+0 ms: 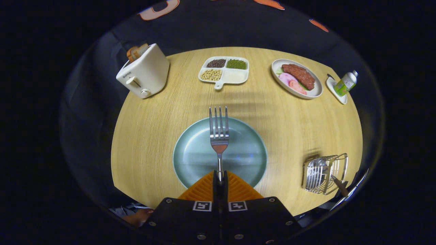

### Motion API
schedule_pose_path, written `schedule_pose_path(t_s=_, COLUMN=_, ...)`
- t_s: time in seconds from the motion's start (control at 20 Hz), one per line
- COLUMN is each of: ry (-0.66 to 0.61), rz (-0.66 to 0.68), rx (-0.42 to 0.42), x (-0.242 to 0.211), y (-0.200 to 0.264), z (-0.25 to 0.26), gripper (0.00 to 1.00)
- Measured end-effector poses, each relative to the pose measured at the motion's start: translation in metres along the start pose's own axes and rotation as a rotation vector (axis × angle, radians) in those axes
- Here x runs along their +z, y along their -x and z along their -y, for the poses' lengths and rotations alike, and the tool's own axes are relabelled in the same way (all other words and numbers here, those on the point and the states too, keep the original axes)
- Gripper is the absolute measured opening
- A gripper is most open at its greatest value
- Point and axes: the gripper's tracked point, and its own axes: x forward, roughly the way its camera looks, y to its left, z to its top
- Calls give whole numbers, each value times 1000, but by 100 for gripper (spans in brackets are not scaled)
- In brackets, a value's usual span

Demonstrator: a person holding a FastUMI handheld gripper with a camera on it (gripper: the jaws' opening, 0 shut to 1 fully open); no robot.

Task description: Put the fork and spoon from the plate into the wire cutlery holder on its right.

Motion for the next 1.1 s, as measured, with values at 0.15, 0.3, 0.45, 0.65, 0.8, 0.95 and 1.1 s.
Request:
schedule_pose_path(t_s=0.15, ry=-42, rz=55, rx=-25, x=2, y=27, z=28, gripper=3)
schedule_pose_path(t_s=0.3, ry=-80, rz=89, rx=-60, x=-2, y=50, z=68, gripper=3)
schedule_pose_path(t_s=0.45, ry=-119, rz=78, rx=-70, x=-12, y=63, z=103, gripper=3)
schedule_pose_path(t_s=0.65, ry=-151, rz=27, rx=-105, x=-45, y=77, z=152, gripper=3)
schedule_pose_path(t_s=0.8, ry=-103, rz=-46, rx=-107, x=-69, y=78, z=175, gripper=4)
schedule_pose_path(t_s=0.95, ry=-28, rz=-122, rx=-123, x=-88, y=78, z=189, gripper=4)
schedule_pose_path(t_s=1.1, ry=29, rz=-202, rx=-118, x=-102, y=73, z=194, gripper=4)
